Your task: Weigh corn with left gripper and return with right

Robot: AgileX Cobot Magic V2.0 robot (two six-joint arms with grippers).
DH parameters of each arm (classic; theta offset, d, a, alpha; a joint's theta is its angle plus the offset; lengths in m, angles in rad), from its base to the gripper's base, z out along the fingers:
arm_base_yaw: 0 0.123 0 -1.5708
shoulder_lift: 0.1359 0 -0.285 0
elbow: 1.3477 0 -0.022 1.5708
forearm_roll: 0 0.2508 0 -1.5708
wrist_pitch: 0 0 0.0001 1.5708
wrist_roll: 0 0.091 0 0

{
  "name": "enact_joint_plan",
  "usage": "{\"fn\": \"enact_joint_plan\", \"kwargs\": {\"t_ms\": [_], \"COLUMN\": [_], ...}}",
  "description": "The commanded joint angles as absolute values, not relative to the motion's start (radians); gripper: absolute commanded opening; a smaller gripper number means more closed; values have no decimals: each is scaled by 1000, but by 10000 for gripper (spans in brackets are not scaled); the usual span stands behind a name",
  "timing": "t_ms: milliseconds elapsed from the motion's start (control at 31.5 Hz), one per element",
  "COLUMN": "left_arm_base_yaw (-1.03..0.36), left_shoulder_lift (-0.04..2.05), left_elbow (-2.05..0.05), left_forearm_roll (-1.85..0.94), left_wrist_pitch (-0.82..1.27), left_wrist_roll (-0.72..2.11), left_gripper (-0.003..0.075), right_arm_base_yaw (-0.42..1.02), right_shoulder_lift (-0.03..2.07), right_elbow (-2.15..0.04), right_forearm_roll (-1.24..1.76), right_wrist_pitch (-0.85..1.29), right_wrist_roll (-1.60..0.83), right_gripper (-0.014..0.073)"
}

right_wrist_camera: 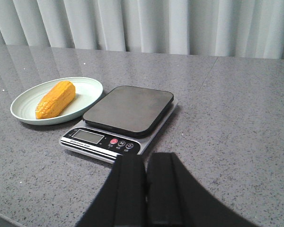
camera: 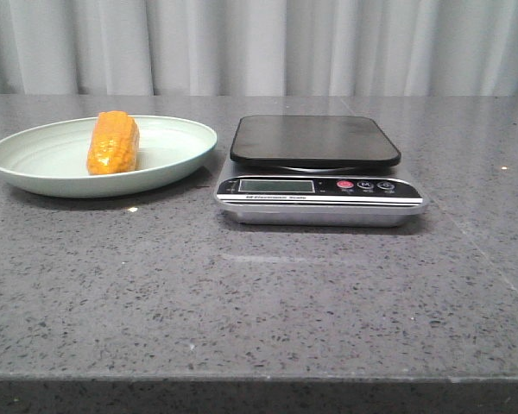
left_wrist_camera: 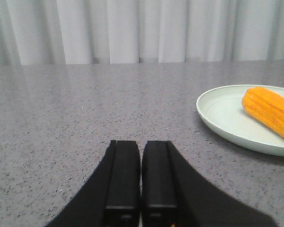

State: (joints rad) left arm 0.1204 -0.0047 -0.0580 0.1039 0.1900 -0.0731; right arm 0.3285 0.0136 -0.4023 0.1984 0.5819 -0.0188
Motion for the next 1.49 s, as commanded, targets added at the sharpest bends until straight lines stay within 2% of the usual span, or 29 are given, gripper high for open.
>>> {"fn": "enact_joint_plan", "kwargs": {"t_ms": [0,95,1238,1302,1460], "left_arm_base_yaw": [148,160,160,160,160], "left_shoulder_lift": [-25,-26,-26,-26,-26], "left_elbow": [-44,15,11,11,11], "left_forearm_roll": [94,99,119,119,119], "left_wrist_pitch": [43,-80,-51,-51,-51], "left_wrist_roll": [-75,-77,-77,-77,-77], "left_gripper": [132,132,132,132,132], "right_arm_base_yaw": [323,323,323,299,124], "right_shoulder_lift": [27,27,27,17,12], "right_elbow": [-425,-425,-422,-411,-367], "right_forearm_roll": [196,196,196,128,47], "right_wrist_pitch": [510,511,513,482,372], "right_wrist_roll": [-27,-27,-27,-27,-27], "right_gripper": [139,139,139,139,139]}}
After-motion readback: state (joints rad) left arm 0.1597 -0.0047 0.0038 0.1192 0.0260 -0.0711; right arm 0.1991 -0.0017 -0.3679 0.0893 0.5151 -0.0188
